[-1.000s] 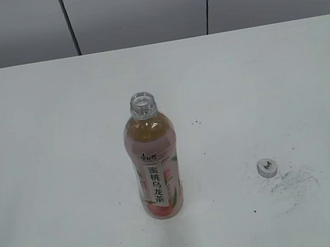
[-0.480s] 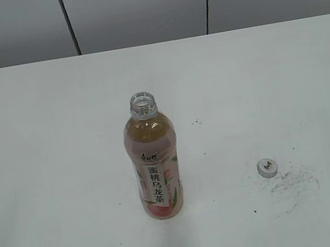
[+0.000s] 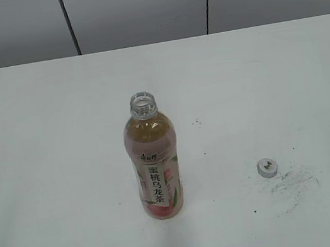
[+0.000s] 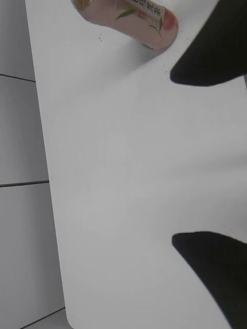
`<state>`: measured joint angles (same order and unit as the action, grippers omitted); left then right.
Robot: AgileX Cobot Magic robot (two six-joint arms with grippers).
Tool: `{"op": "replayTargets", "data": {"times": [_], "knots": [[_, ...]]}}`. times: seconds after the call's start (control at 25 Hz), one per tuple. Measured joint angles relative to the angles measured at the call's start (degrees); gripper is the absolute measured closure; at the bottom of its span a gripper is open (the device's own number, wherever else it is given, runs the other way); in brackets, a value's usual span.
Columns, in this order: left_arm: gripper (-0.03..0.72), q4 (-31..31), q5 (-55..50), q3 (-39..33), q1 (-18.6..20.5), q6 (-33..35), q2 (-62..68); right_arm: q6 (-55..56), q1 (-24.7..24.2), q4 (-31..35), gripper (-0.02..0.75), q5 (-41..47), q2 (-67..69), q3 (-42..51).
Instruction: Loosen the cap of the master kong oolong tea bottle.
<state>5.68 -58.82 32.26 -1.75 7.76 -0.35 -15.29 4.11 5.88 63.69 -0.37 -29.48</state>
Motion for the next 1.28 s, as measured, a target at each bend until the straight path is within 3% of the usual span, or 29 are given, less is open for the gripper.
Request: {"op": "replayTargets", "data": {"times": [0.32, 0.52, 1.28], "knots": [[0.167, -0.71, 0.0, 0.0, 0.0, 0.0, 0.0, 0.0, 0.0, 0.0, 0.199, 0.0, 0.0, 0.0], [0.167, -4.71, 0.0, 0.0, 0.0, 0.0, 0.0, 0.0, 0.0, 0.0, 0.199, 0.0, 0.0, 0.0], [0.167, -4.14, 0.0, 0.0, 0.0, 0.0, 0.0, 0.0, 0.0, 0.0, 0.199, 0.0, 0.0, 0.0]]}}
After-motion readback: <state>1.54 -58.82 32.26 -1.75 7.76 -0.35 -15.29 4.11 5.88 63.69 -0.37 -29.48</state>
